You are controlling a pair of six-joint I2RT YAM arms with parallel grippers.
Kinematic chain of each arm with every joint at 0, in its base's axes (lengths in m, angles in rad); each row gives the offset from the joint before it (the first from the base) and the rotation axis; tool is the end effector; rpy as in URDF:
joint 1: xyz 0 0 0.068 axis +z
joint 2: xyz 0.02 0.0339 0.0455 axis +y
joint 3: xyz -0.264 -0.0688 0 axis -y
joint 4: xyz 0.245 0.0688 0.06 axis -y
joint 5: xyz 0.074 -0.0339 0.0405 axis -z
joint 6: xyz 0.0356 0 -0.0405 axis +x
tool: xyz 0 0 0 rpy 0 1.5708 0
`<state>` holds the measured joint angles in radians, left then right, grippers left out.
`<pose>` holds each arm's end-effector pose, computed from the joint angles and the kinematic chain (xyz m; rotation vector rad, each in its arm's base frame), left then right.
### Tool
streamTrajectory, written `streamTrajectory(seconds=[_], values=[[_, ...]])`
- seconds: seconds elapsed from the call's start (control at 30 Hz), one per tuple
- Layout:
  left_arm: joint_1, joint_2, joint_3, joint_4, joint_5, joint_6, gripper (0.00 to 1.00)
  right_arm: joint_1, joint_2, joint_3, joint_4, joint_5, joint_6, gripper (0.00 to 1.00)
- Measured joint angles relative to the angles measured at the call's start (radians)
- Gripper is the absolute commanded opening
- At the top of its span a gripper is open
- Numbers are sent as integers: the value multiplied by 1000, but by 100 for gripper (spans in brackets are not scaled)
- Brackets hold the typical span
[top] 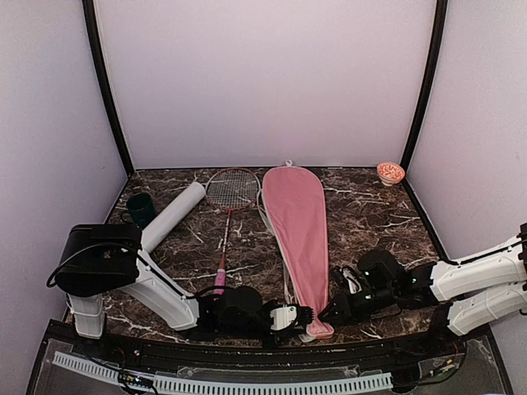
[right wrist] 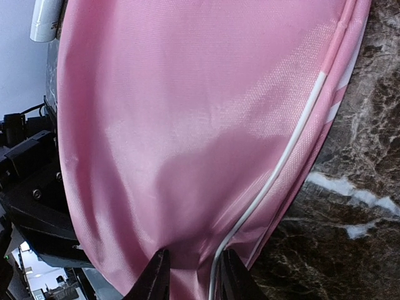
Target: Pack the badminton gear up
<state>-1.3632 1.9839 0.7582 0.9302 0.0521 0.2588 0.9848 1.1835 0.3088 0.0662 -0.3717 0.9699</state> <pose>0.0745 -0.3626 0.1131 1.4368 1.3132 -0.7995 0.0984 0.1717 0.1309 -0.2283 2.7560 1.2061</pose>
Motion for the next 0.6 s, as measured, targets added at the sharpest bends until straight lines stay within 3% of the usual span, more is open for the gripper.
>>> streamTrajectory(seconds=[0.17,0.4,0.6], values=[[11,18,2,-3,24,0,27,1,-15,7,-31,8,-1,37],[15,16,-2,-57,38,-6,43,4,-86,87,-201,80,-34,42],[16,-106,-94,-103,28,-17,45,4,-58,228,-312,145,-102,41]])
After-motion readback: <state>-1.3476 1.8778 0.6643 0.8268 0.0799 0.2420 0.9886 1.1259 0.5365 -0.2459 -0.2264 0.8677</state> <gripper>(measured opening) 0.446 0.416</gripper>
